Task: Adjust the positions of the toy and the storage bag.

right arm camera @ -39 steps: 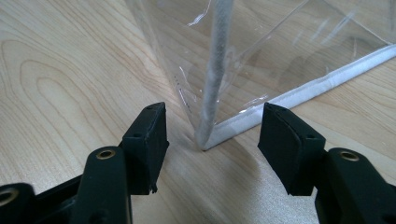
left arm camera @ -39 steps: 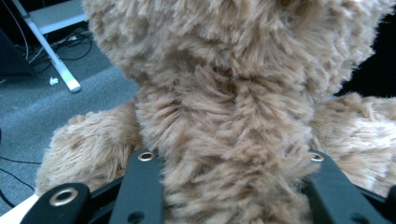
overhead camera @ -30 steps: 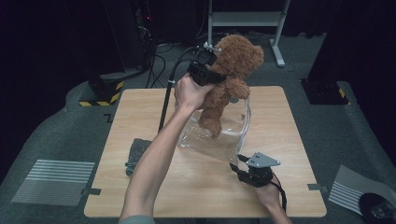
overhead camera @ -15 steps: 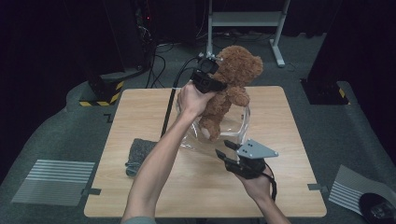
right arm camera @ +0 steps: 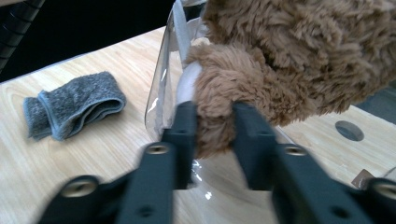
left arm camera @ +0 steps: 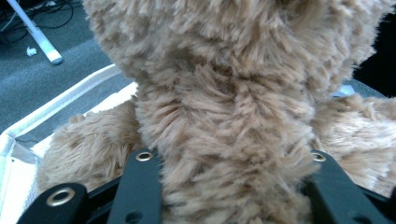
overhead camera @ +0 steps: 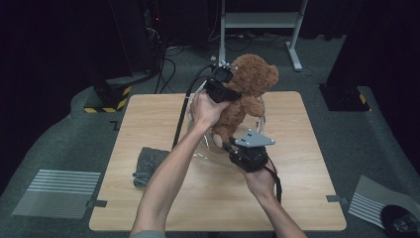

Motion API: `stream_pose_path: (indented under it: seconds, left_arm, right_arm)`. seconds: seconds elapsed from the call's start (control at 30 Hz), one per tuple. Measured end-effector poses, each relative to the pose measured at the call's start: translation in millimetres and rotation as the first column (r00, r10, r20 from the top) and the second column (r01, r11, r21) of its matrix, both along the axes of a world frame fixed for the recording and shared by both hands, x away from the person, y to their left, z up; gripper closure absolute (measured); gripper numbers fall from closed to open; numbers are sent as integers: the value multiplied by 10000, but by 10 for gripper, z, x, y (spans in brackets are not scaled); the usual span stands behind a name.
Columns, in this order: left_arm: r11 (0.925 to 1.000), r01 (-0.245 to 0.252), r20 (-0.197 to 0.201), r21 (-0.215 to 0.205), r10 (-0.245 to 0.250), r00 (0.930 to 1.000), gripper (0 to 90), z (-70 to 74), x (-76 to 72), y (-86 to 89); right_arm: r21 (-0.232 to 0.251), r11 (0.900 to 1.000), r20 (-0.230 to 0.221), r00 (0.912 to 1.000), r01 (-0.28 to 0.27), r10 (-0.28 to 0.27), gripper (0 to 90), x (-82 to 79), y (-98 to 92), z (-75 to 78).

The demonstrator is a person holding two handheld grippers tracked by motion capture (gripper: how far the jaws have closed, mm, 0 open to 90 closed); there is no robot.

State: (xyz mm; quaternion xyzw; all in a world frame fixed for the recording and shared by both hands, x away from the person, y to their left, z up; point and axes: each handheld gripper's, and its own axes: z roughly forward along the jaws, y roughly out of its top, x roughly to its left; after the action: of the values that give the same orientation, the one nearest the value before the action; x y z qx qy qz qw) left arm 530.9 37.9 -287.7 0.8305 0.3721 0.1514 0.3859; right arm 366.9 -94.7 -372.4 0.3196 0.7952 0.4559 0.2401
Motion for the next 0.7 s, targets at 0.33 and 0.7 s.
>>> stream_pose_path:
  seconds: [0.33, 0.7]
  left_arm:
    - [10000, 2, 56, -14, -2, 10000, 596, -30, -2, 19]
    - [10000, 23, -49, 85, -22, 10000, 595, -53, -12, 67]
  right_arm:
    - [-439, 9990, -44, 10000, -4, 2, 900, 75, -31, 116]
    - [-869, 9948, 44, 9986, 536, -534, 900, 220, -149, 319]
